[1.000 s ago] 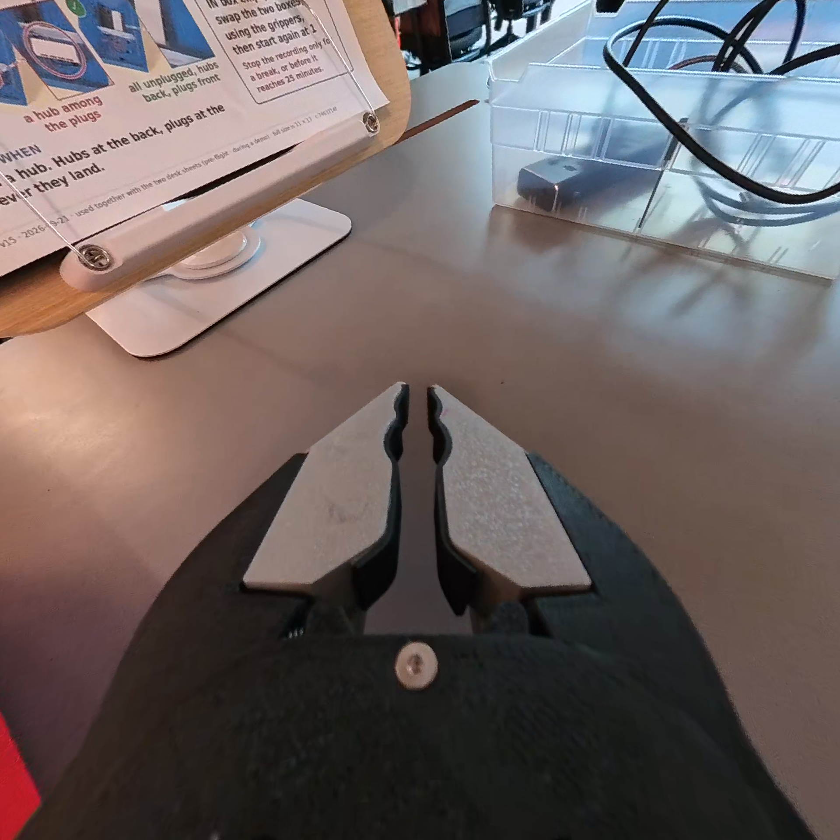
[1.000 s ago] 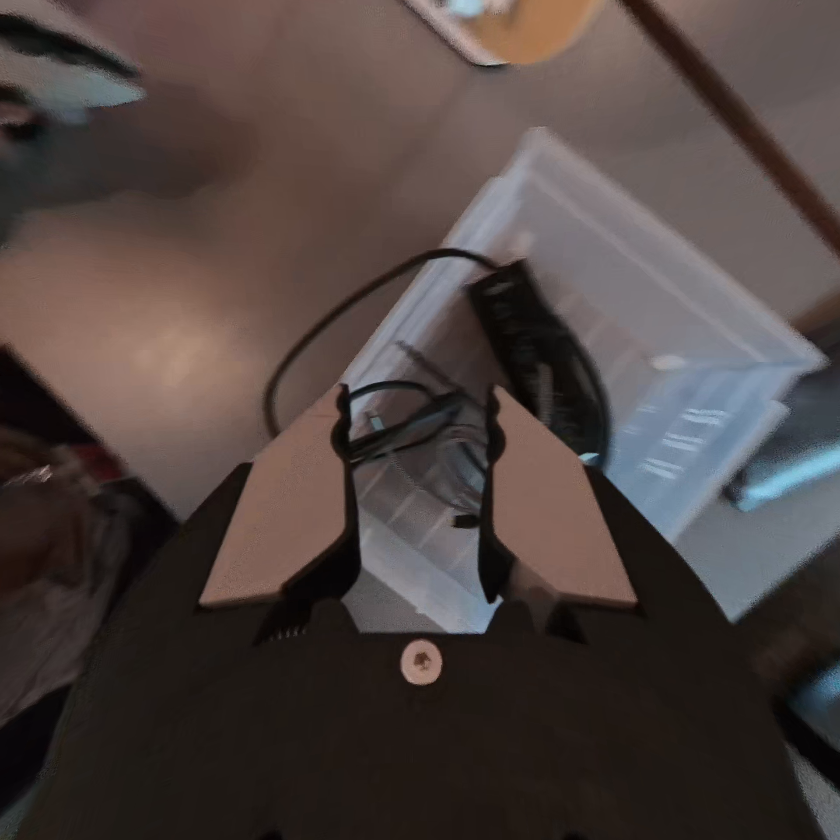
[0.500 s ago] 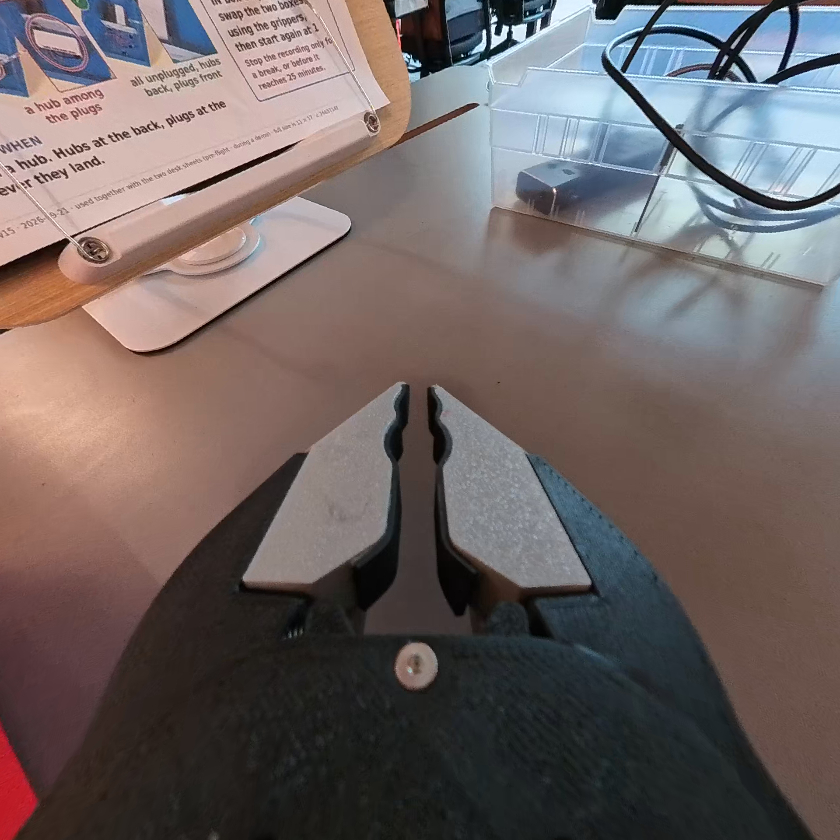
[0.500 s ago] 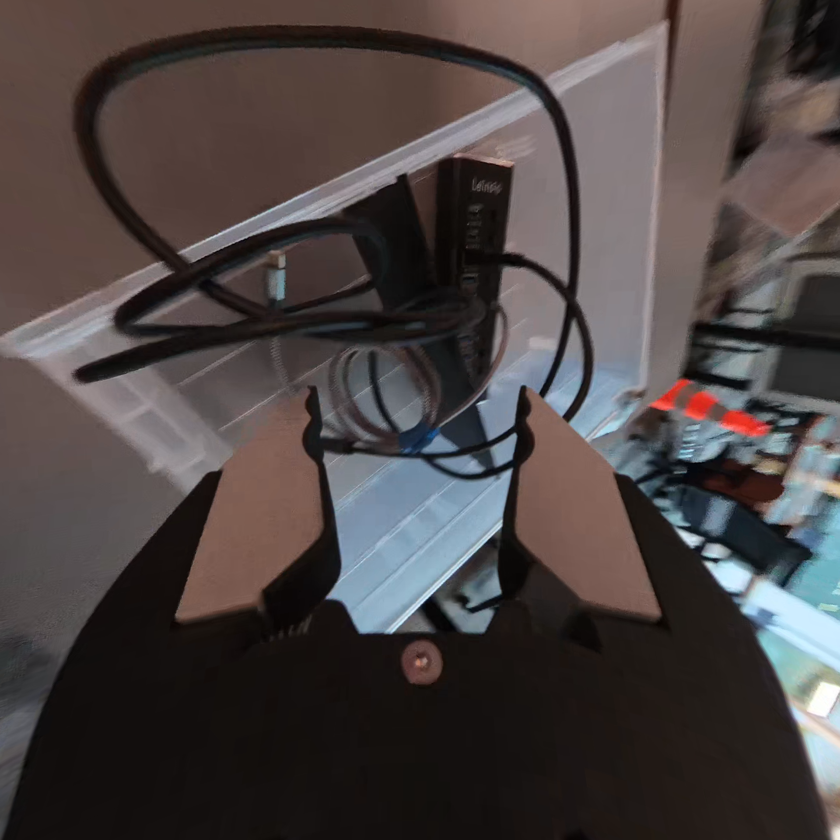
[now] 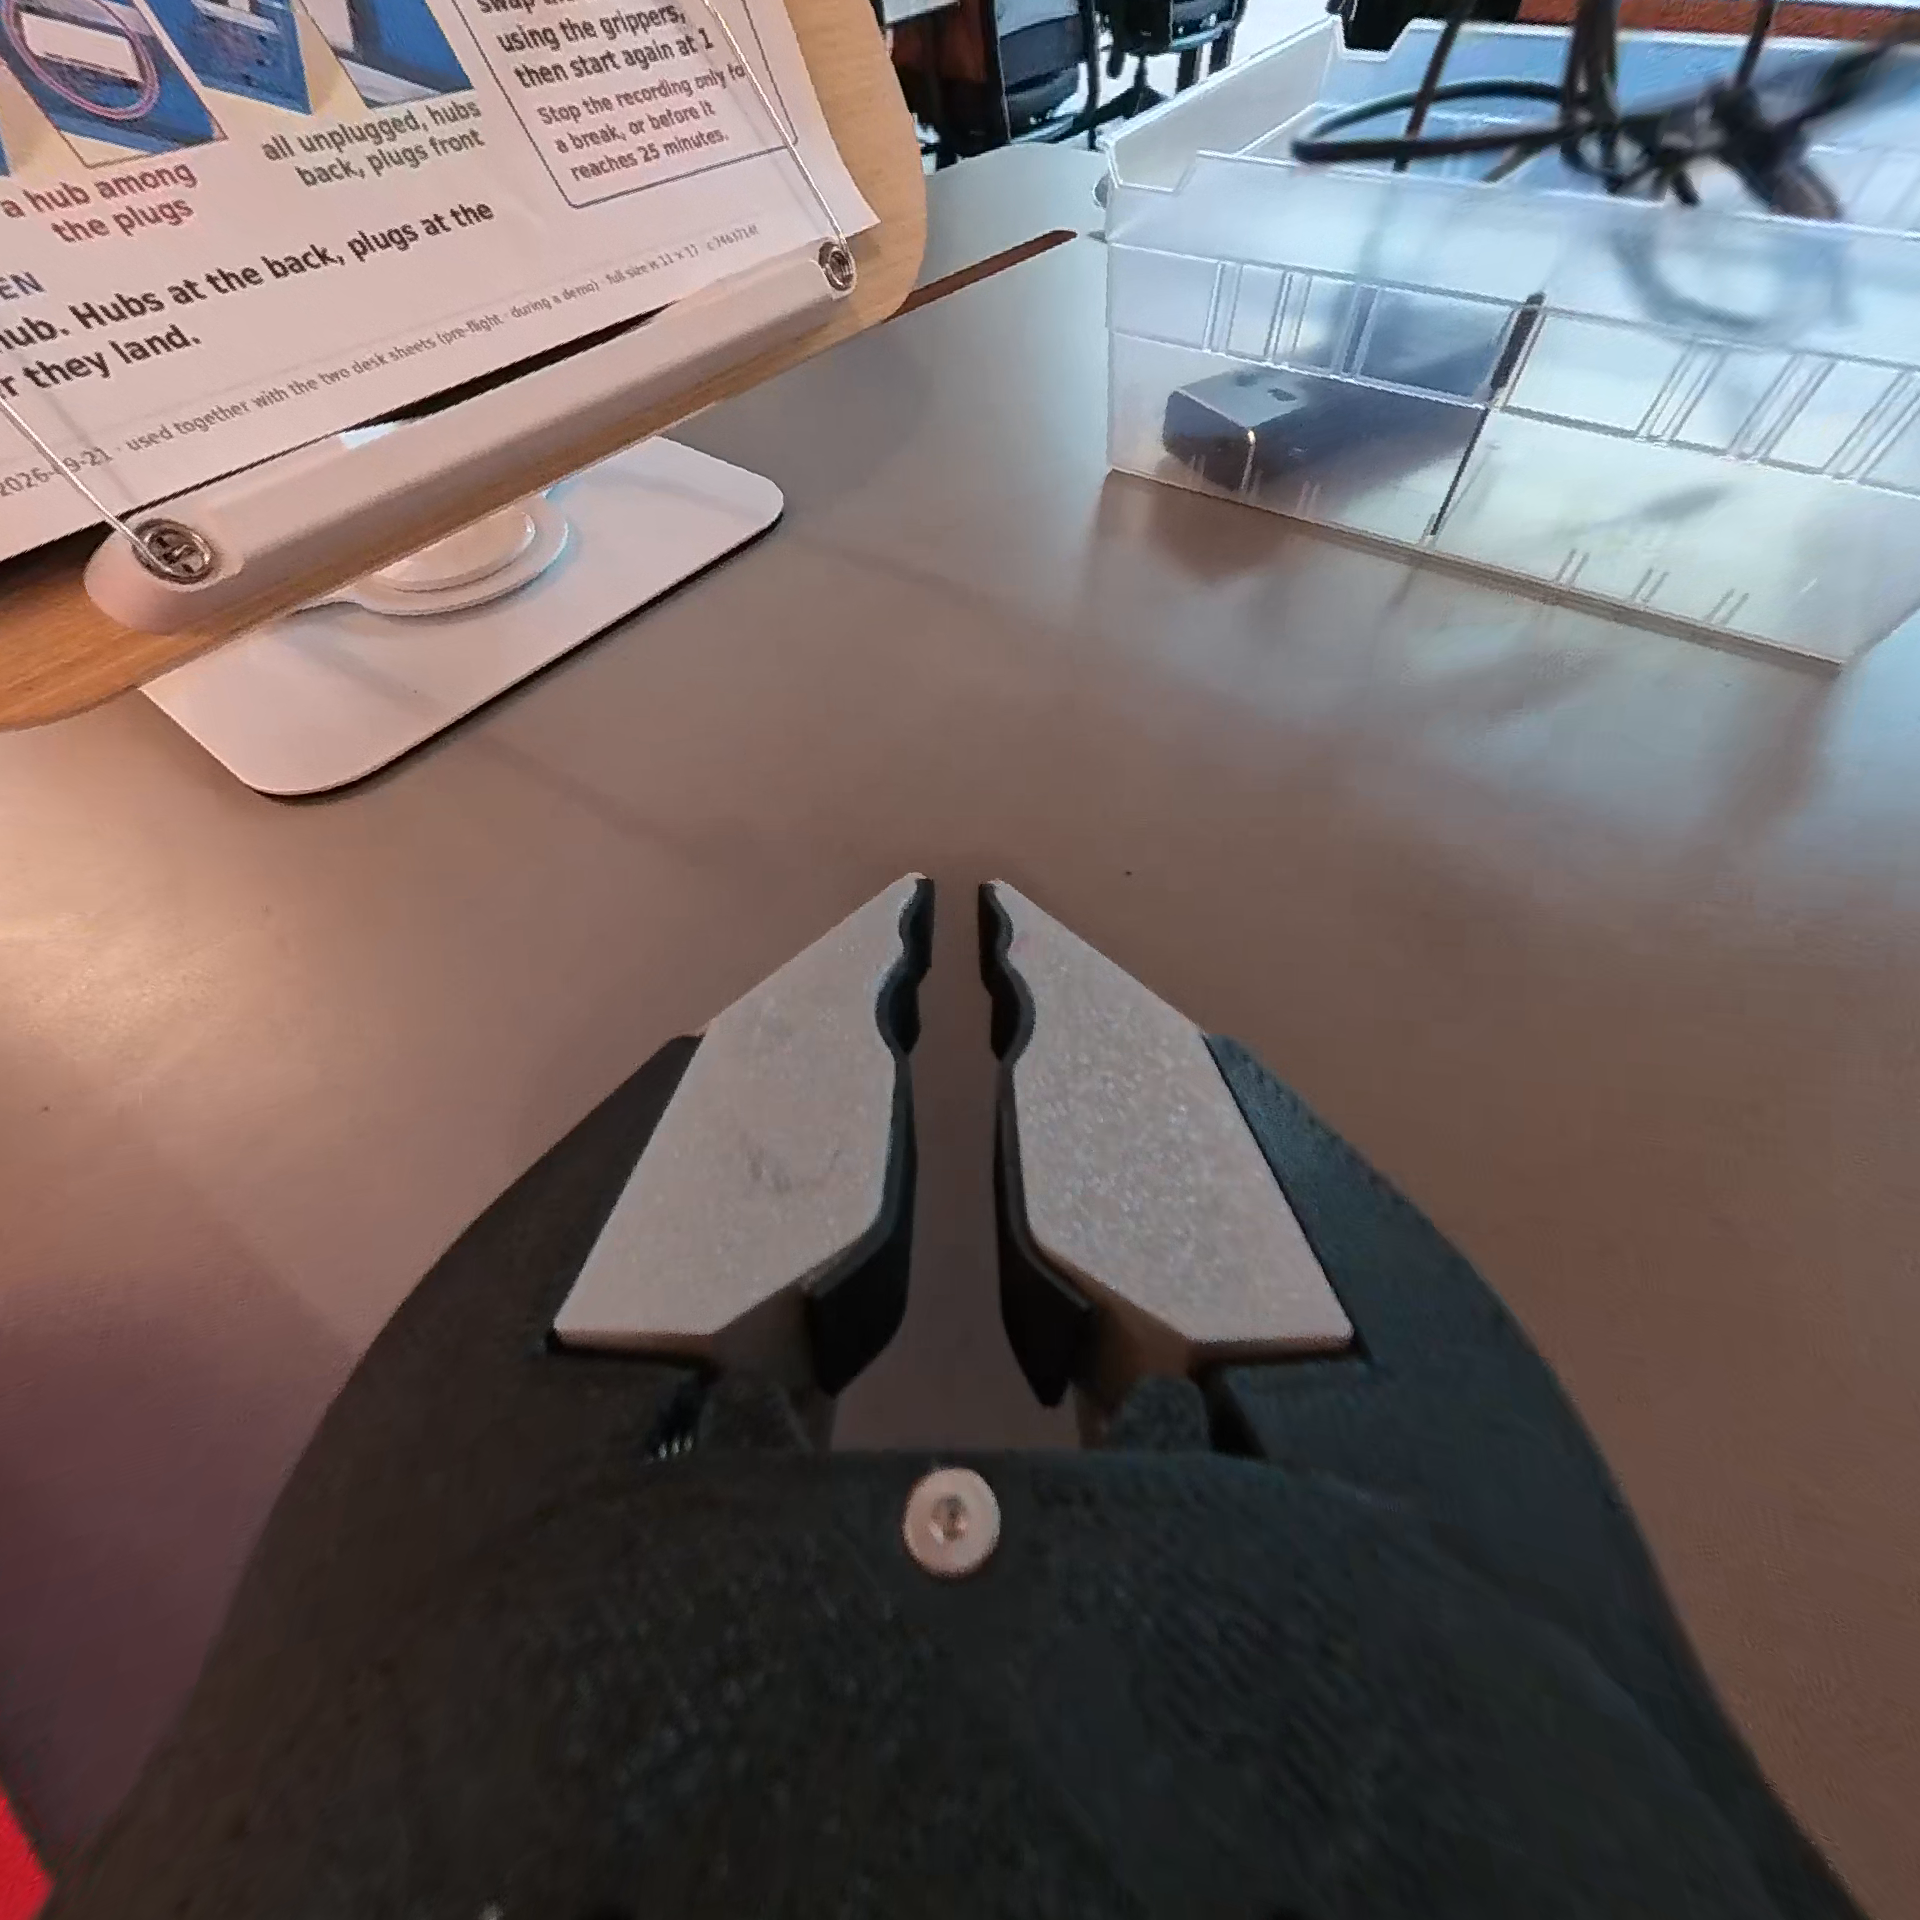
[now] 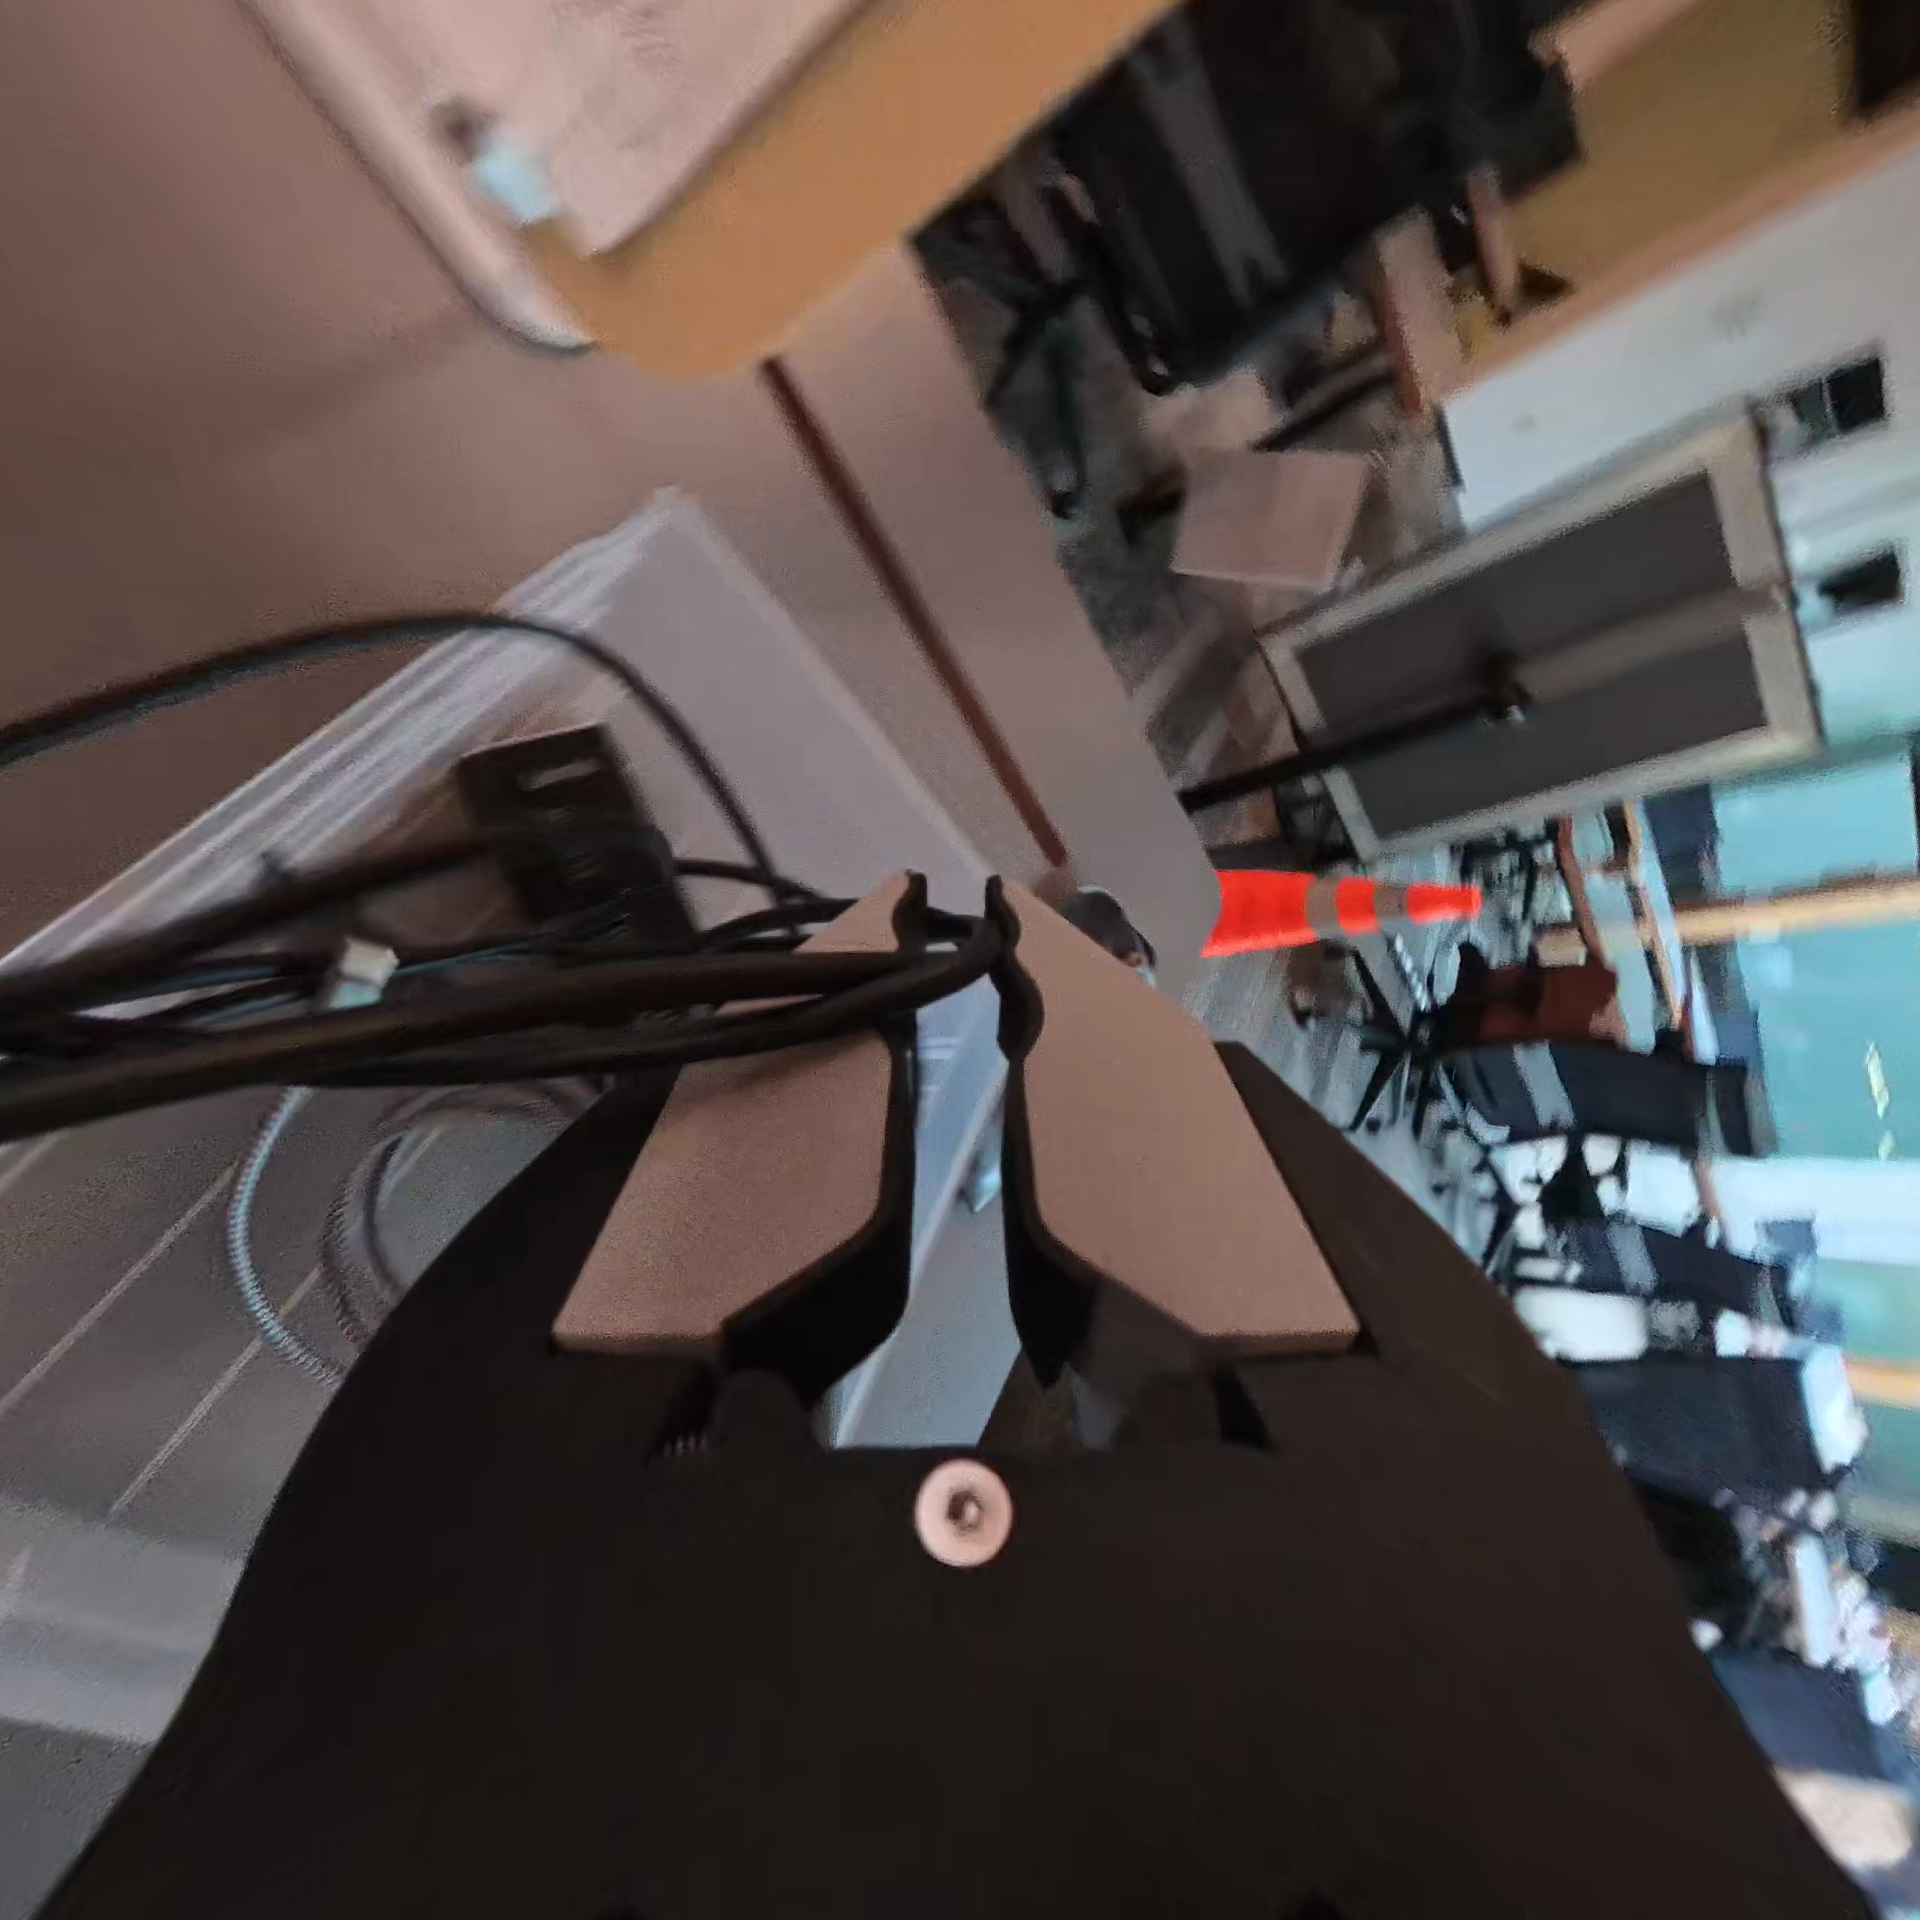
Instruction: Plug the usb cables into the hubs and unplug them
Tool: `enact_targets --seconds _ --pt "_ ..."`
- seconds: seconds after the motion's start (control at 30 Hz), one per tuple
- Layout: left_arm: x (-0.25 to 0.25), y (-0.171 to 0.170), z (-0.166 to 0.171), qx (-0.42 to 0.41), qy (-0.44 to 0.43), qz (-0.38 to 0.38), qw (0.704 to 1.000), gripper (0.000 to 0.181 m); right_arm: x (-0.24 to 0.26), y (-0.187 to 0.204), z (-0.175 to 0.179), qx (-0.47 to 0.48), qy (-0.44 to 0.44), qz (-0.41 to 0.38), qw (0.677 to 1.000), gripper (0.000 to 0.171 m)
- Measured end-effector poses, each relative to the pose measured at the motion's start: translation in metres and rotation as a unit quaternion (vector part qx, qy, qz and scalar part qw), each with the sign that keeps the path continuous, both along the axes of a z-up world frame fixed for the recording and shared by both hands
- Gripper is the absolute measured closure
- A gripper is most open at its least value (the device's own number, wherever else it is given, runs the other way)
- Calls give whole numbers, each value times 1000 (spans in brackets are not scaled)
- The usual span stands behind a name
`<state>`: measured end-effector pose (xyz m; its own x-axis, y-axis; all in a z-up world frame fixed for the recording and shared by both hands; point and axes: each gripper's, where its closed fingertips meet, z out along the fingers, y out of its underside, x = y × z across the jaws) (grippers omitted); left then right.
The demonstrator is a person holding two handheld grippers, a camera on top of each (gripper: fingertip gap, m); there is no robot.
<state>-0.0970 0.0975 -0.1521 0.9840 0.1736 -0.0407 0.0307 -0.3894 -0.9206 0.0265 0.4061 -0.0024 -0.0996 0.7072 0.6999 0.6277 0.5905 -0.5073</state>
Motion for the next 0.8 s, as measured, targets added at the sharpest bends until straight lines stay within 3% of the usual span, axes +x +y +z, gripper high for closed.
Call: enact_targets --seconds 0.13,0.2,0.27,0.37,0.43,0.5,0.63,0.67,0.77,0.8 --pt "1 0 0 -1 5 0 1000 175 -8 58 50 3 60 -119 991 164" --pt "0 0 1 3 4 1 1000 175 -17 74 50 0 54 -156 986 165" --pt "0 -1 1 5 -1 1 1000 175 -33 73 19 -20 -8 -147 989 164" --pt "0 -1 2 6 -2 1 1000 175 -33 70 -70 -52 -170 -165 970 163" --pt "0 0 1 3 -1 -1 1000 175 -28 69 -113 -55 -224 -179 956 161" --pt "1 1 0 -2 0 -4 1000 175 -26 73 -129 -52 -231 -194 952 159" --pt "3 2 -1 -4 1 -10 1000 175 -19 75 -116 -96 -211 -201 952 157" --pt "4 2 -1 -5 1 -10 1000 175 -12 77 -112 -115 -215 -214 946 150" --pt "3 2 0 -1 0 -10 1000 175 16 83 -101 -172 -232 -257 922 107" --pt "3 1 0 0 -1 -9 1000 175 23 80 -97 -202 -225 -259 917 107"
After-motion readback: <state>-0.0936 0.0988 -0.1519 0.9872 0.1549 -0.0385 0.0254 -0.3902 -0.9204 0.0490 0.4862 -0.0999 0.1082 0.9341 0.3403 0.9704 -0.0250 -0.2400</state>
